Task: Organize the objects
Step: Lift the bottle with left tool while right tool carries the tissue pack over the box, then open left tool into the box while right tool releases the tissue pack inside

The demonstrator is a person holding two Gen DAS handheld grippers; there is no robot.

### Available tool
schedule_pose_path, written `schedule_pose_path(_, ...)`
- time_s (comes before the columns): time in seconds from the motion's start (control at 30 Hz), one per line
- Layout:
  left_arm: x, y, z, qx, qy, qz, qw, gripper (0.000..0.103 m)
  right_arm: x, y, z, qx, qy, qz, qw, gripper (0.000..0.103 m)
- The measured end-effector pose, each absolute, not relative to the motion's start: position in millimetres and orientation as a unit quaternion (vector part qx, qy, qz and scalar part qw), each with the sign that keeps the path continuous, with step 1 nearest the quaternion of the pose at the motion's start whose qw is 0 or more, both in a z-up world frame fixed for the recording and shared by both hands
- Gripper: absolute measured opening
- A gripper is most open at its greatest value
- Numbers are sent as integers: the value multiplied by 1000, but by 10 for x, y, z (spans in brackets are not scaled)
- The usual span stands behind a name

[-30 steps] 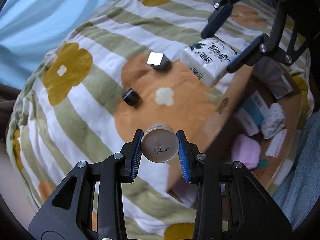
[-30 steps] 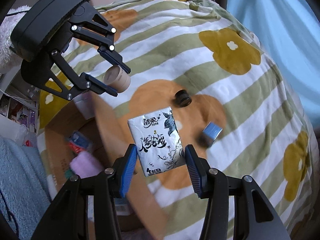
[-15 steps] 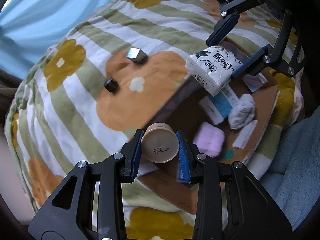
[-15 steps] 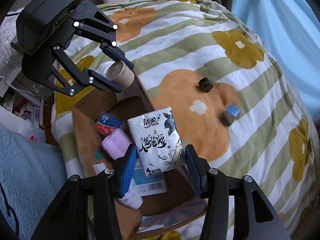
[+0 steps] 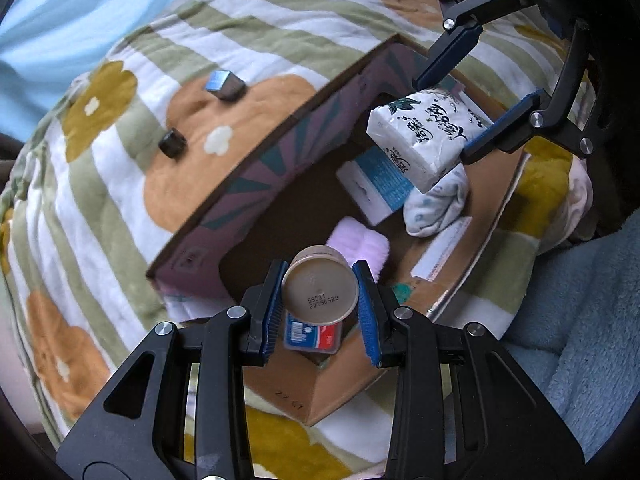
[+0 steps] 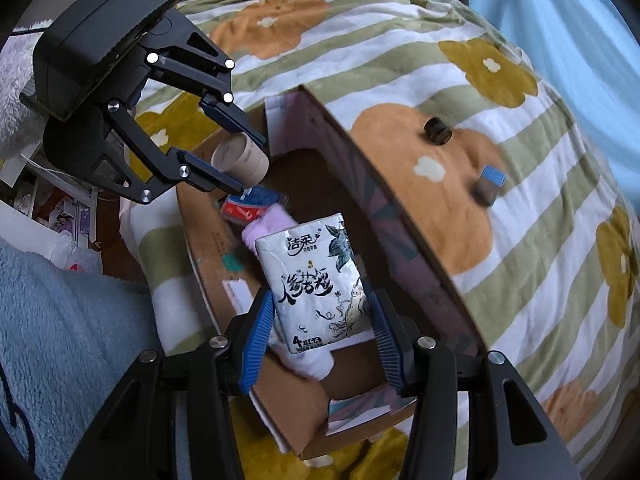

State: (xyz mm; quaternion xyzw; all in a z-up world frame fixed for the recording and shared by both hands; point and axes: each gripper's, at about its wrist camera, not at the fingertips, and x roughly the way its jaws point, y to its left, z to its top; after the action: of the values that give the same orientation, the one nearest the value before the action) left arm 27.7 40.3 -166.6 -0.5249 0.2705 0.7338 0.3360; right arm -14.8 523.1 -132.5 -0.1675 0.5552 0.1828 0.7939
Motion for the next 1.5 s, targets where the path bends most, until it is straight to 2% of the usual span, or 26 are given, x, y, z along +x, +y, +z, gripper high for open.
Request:
schedule_pose_path(0.6, 242, 384, -1808, -528, 267, 730, 342, 30, -124, 5270, -1478, -147, 565, 159, 796, 46)
schedule_pose_path(1.2, -136, 328, -2284, -553, 241, 729, 324, 30, 204, 5244, -1882, -95, 586, 109, 797, 46)
schedule_pose_path(1.5, -215, 277, -2291, -556, 235, 731, 318, 30, 301, 5230, -1938, -71, 592, 85, 798, 46)
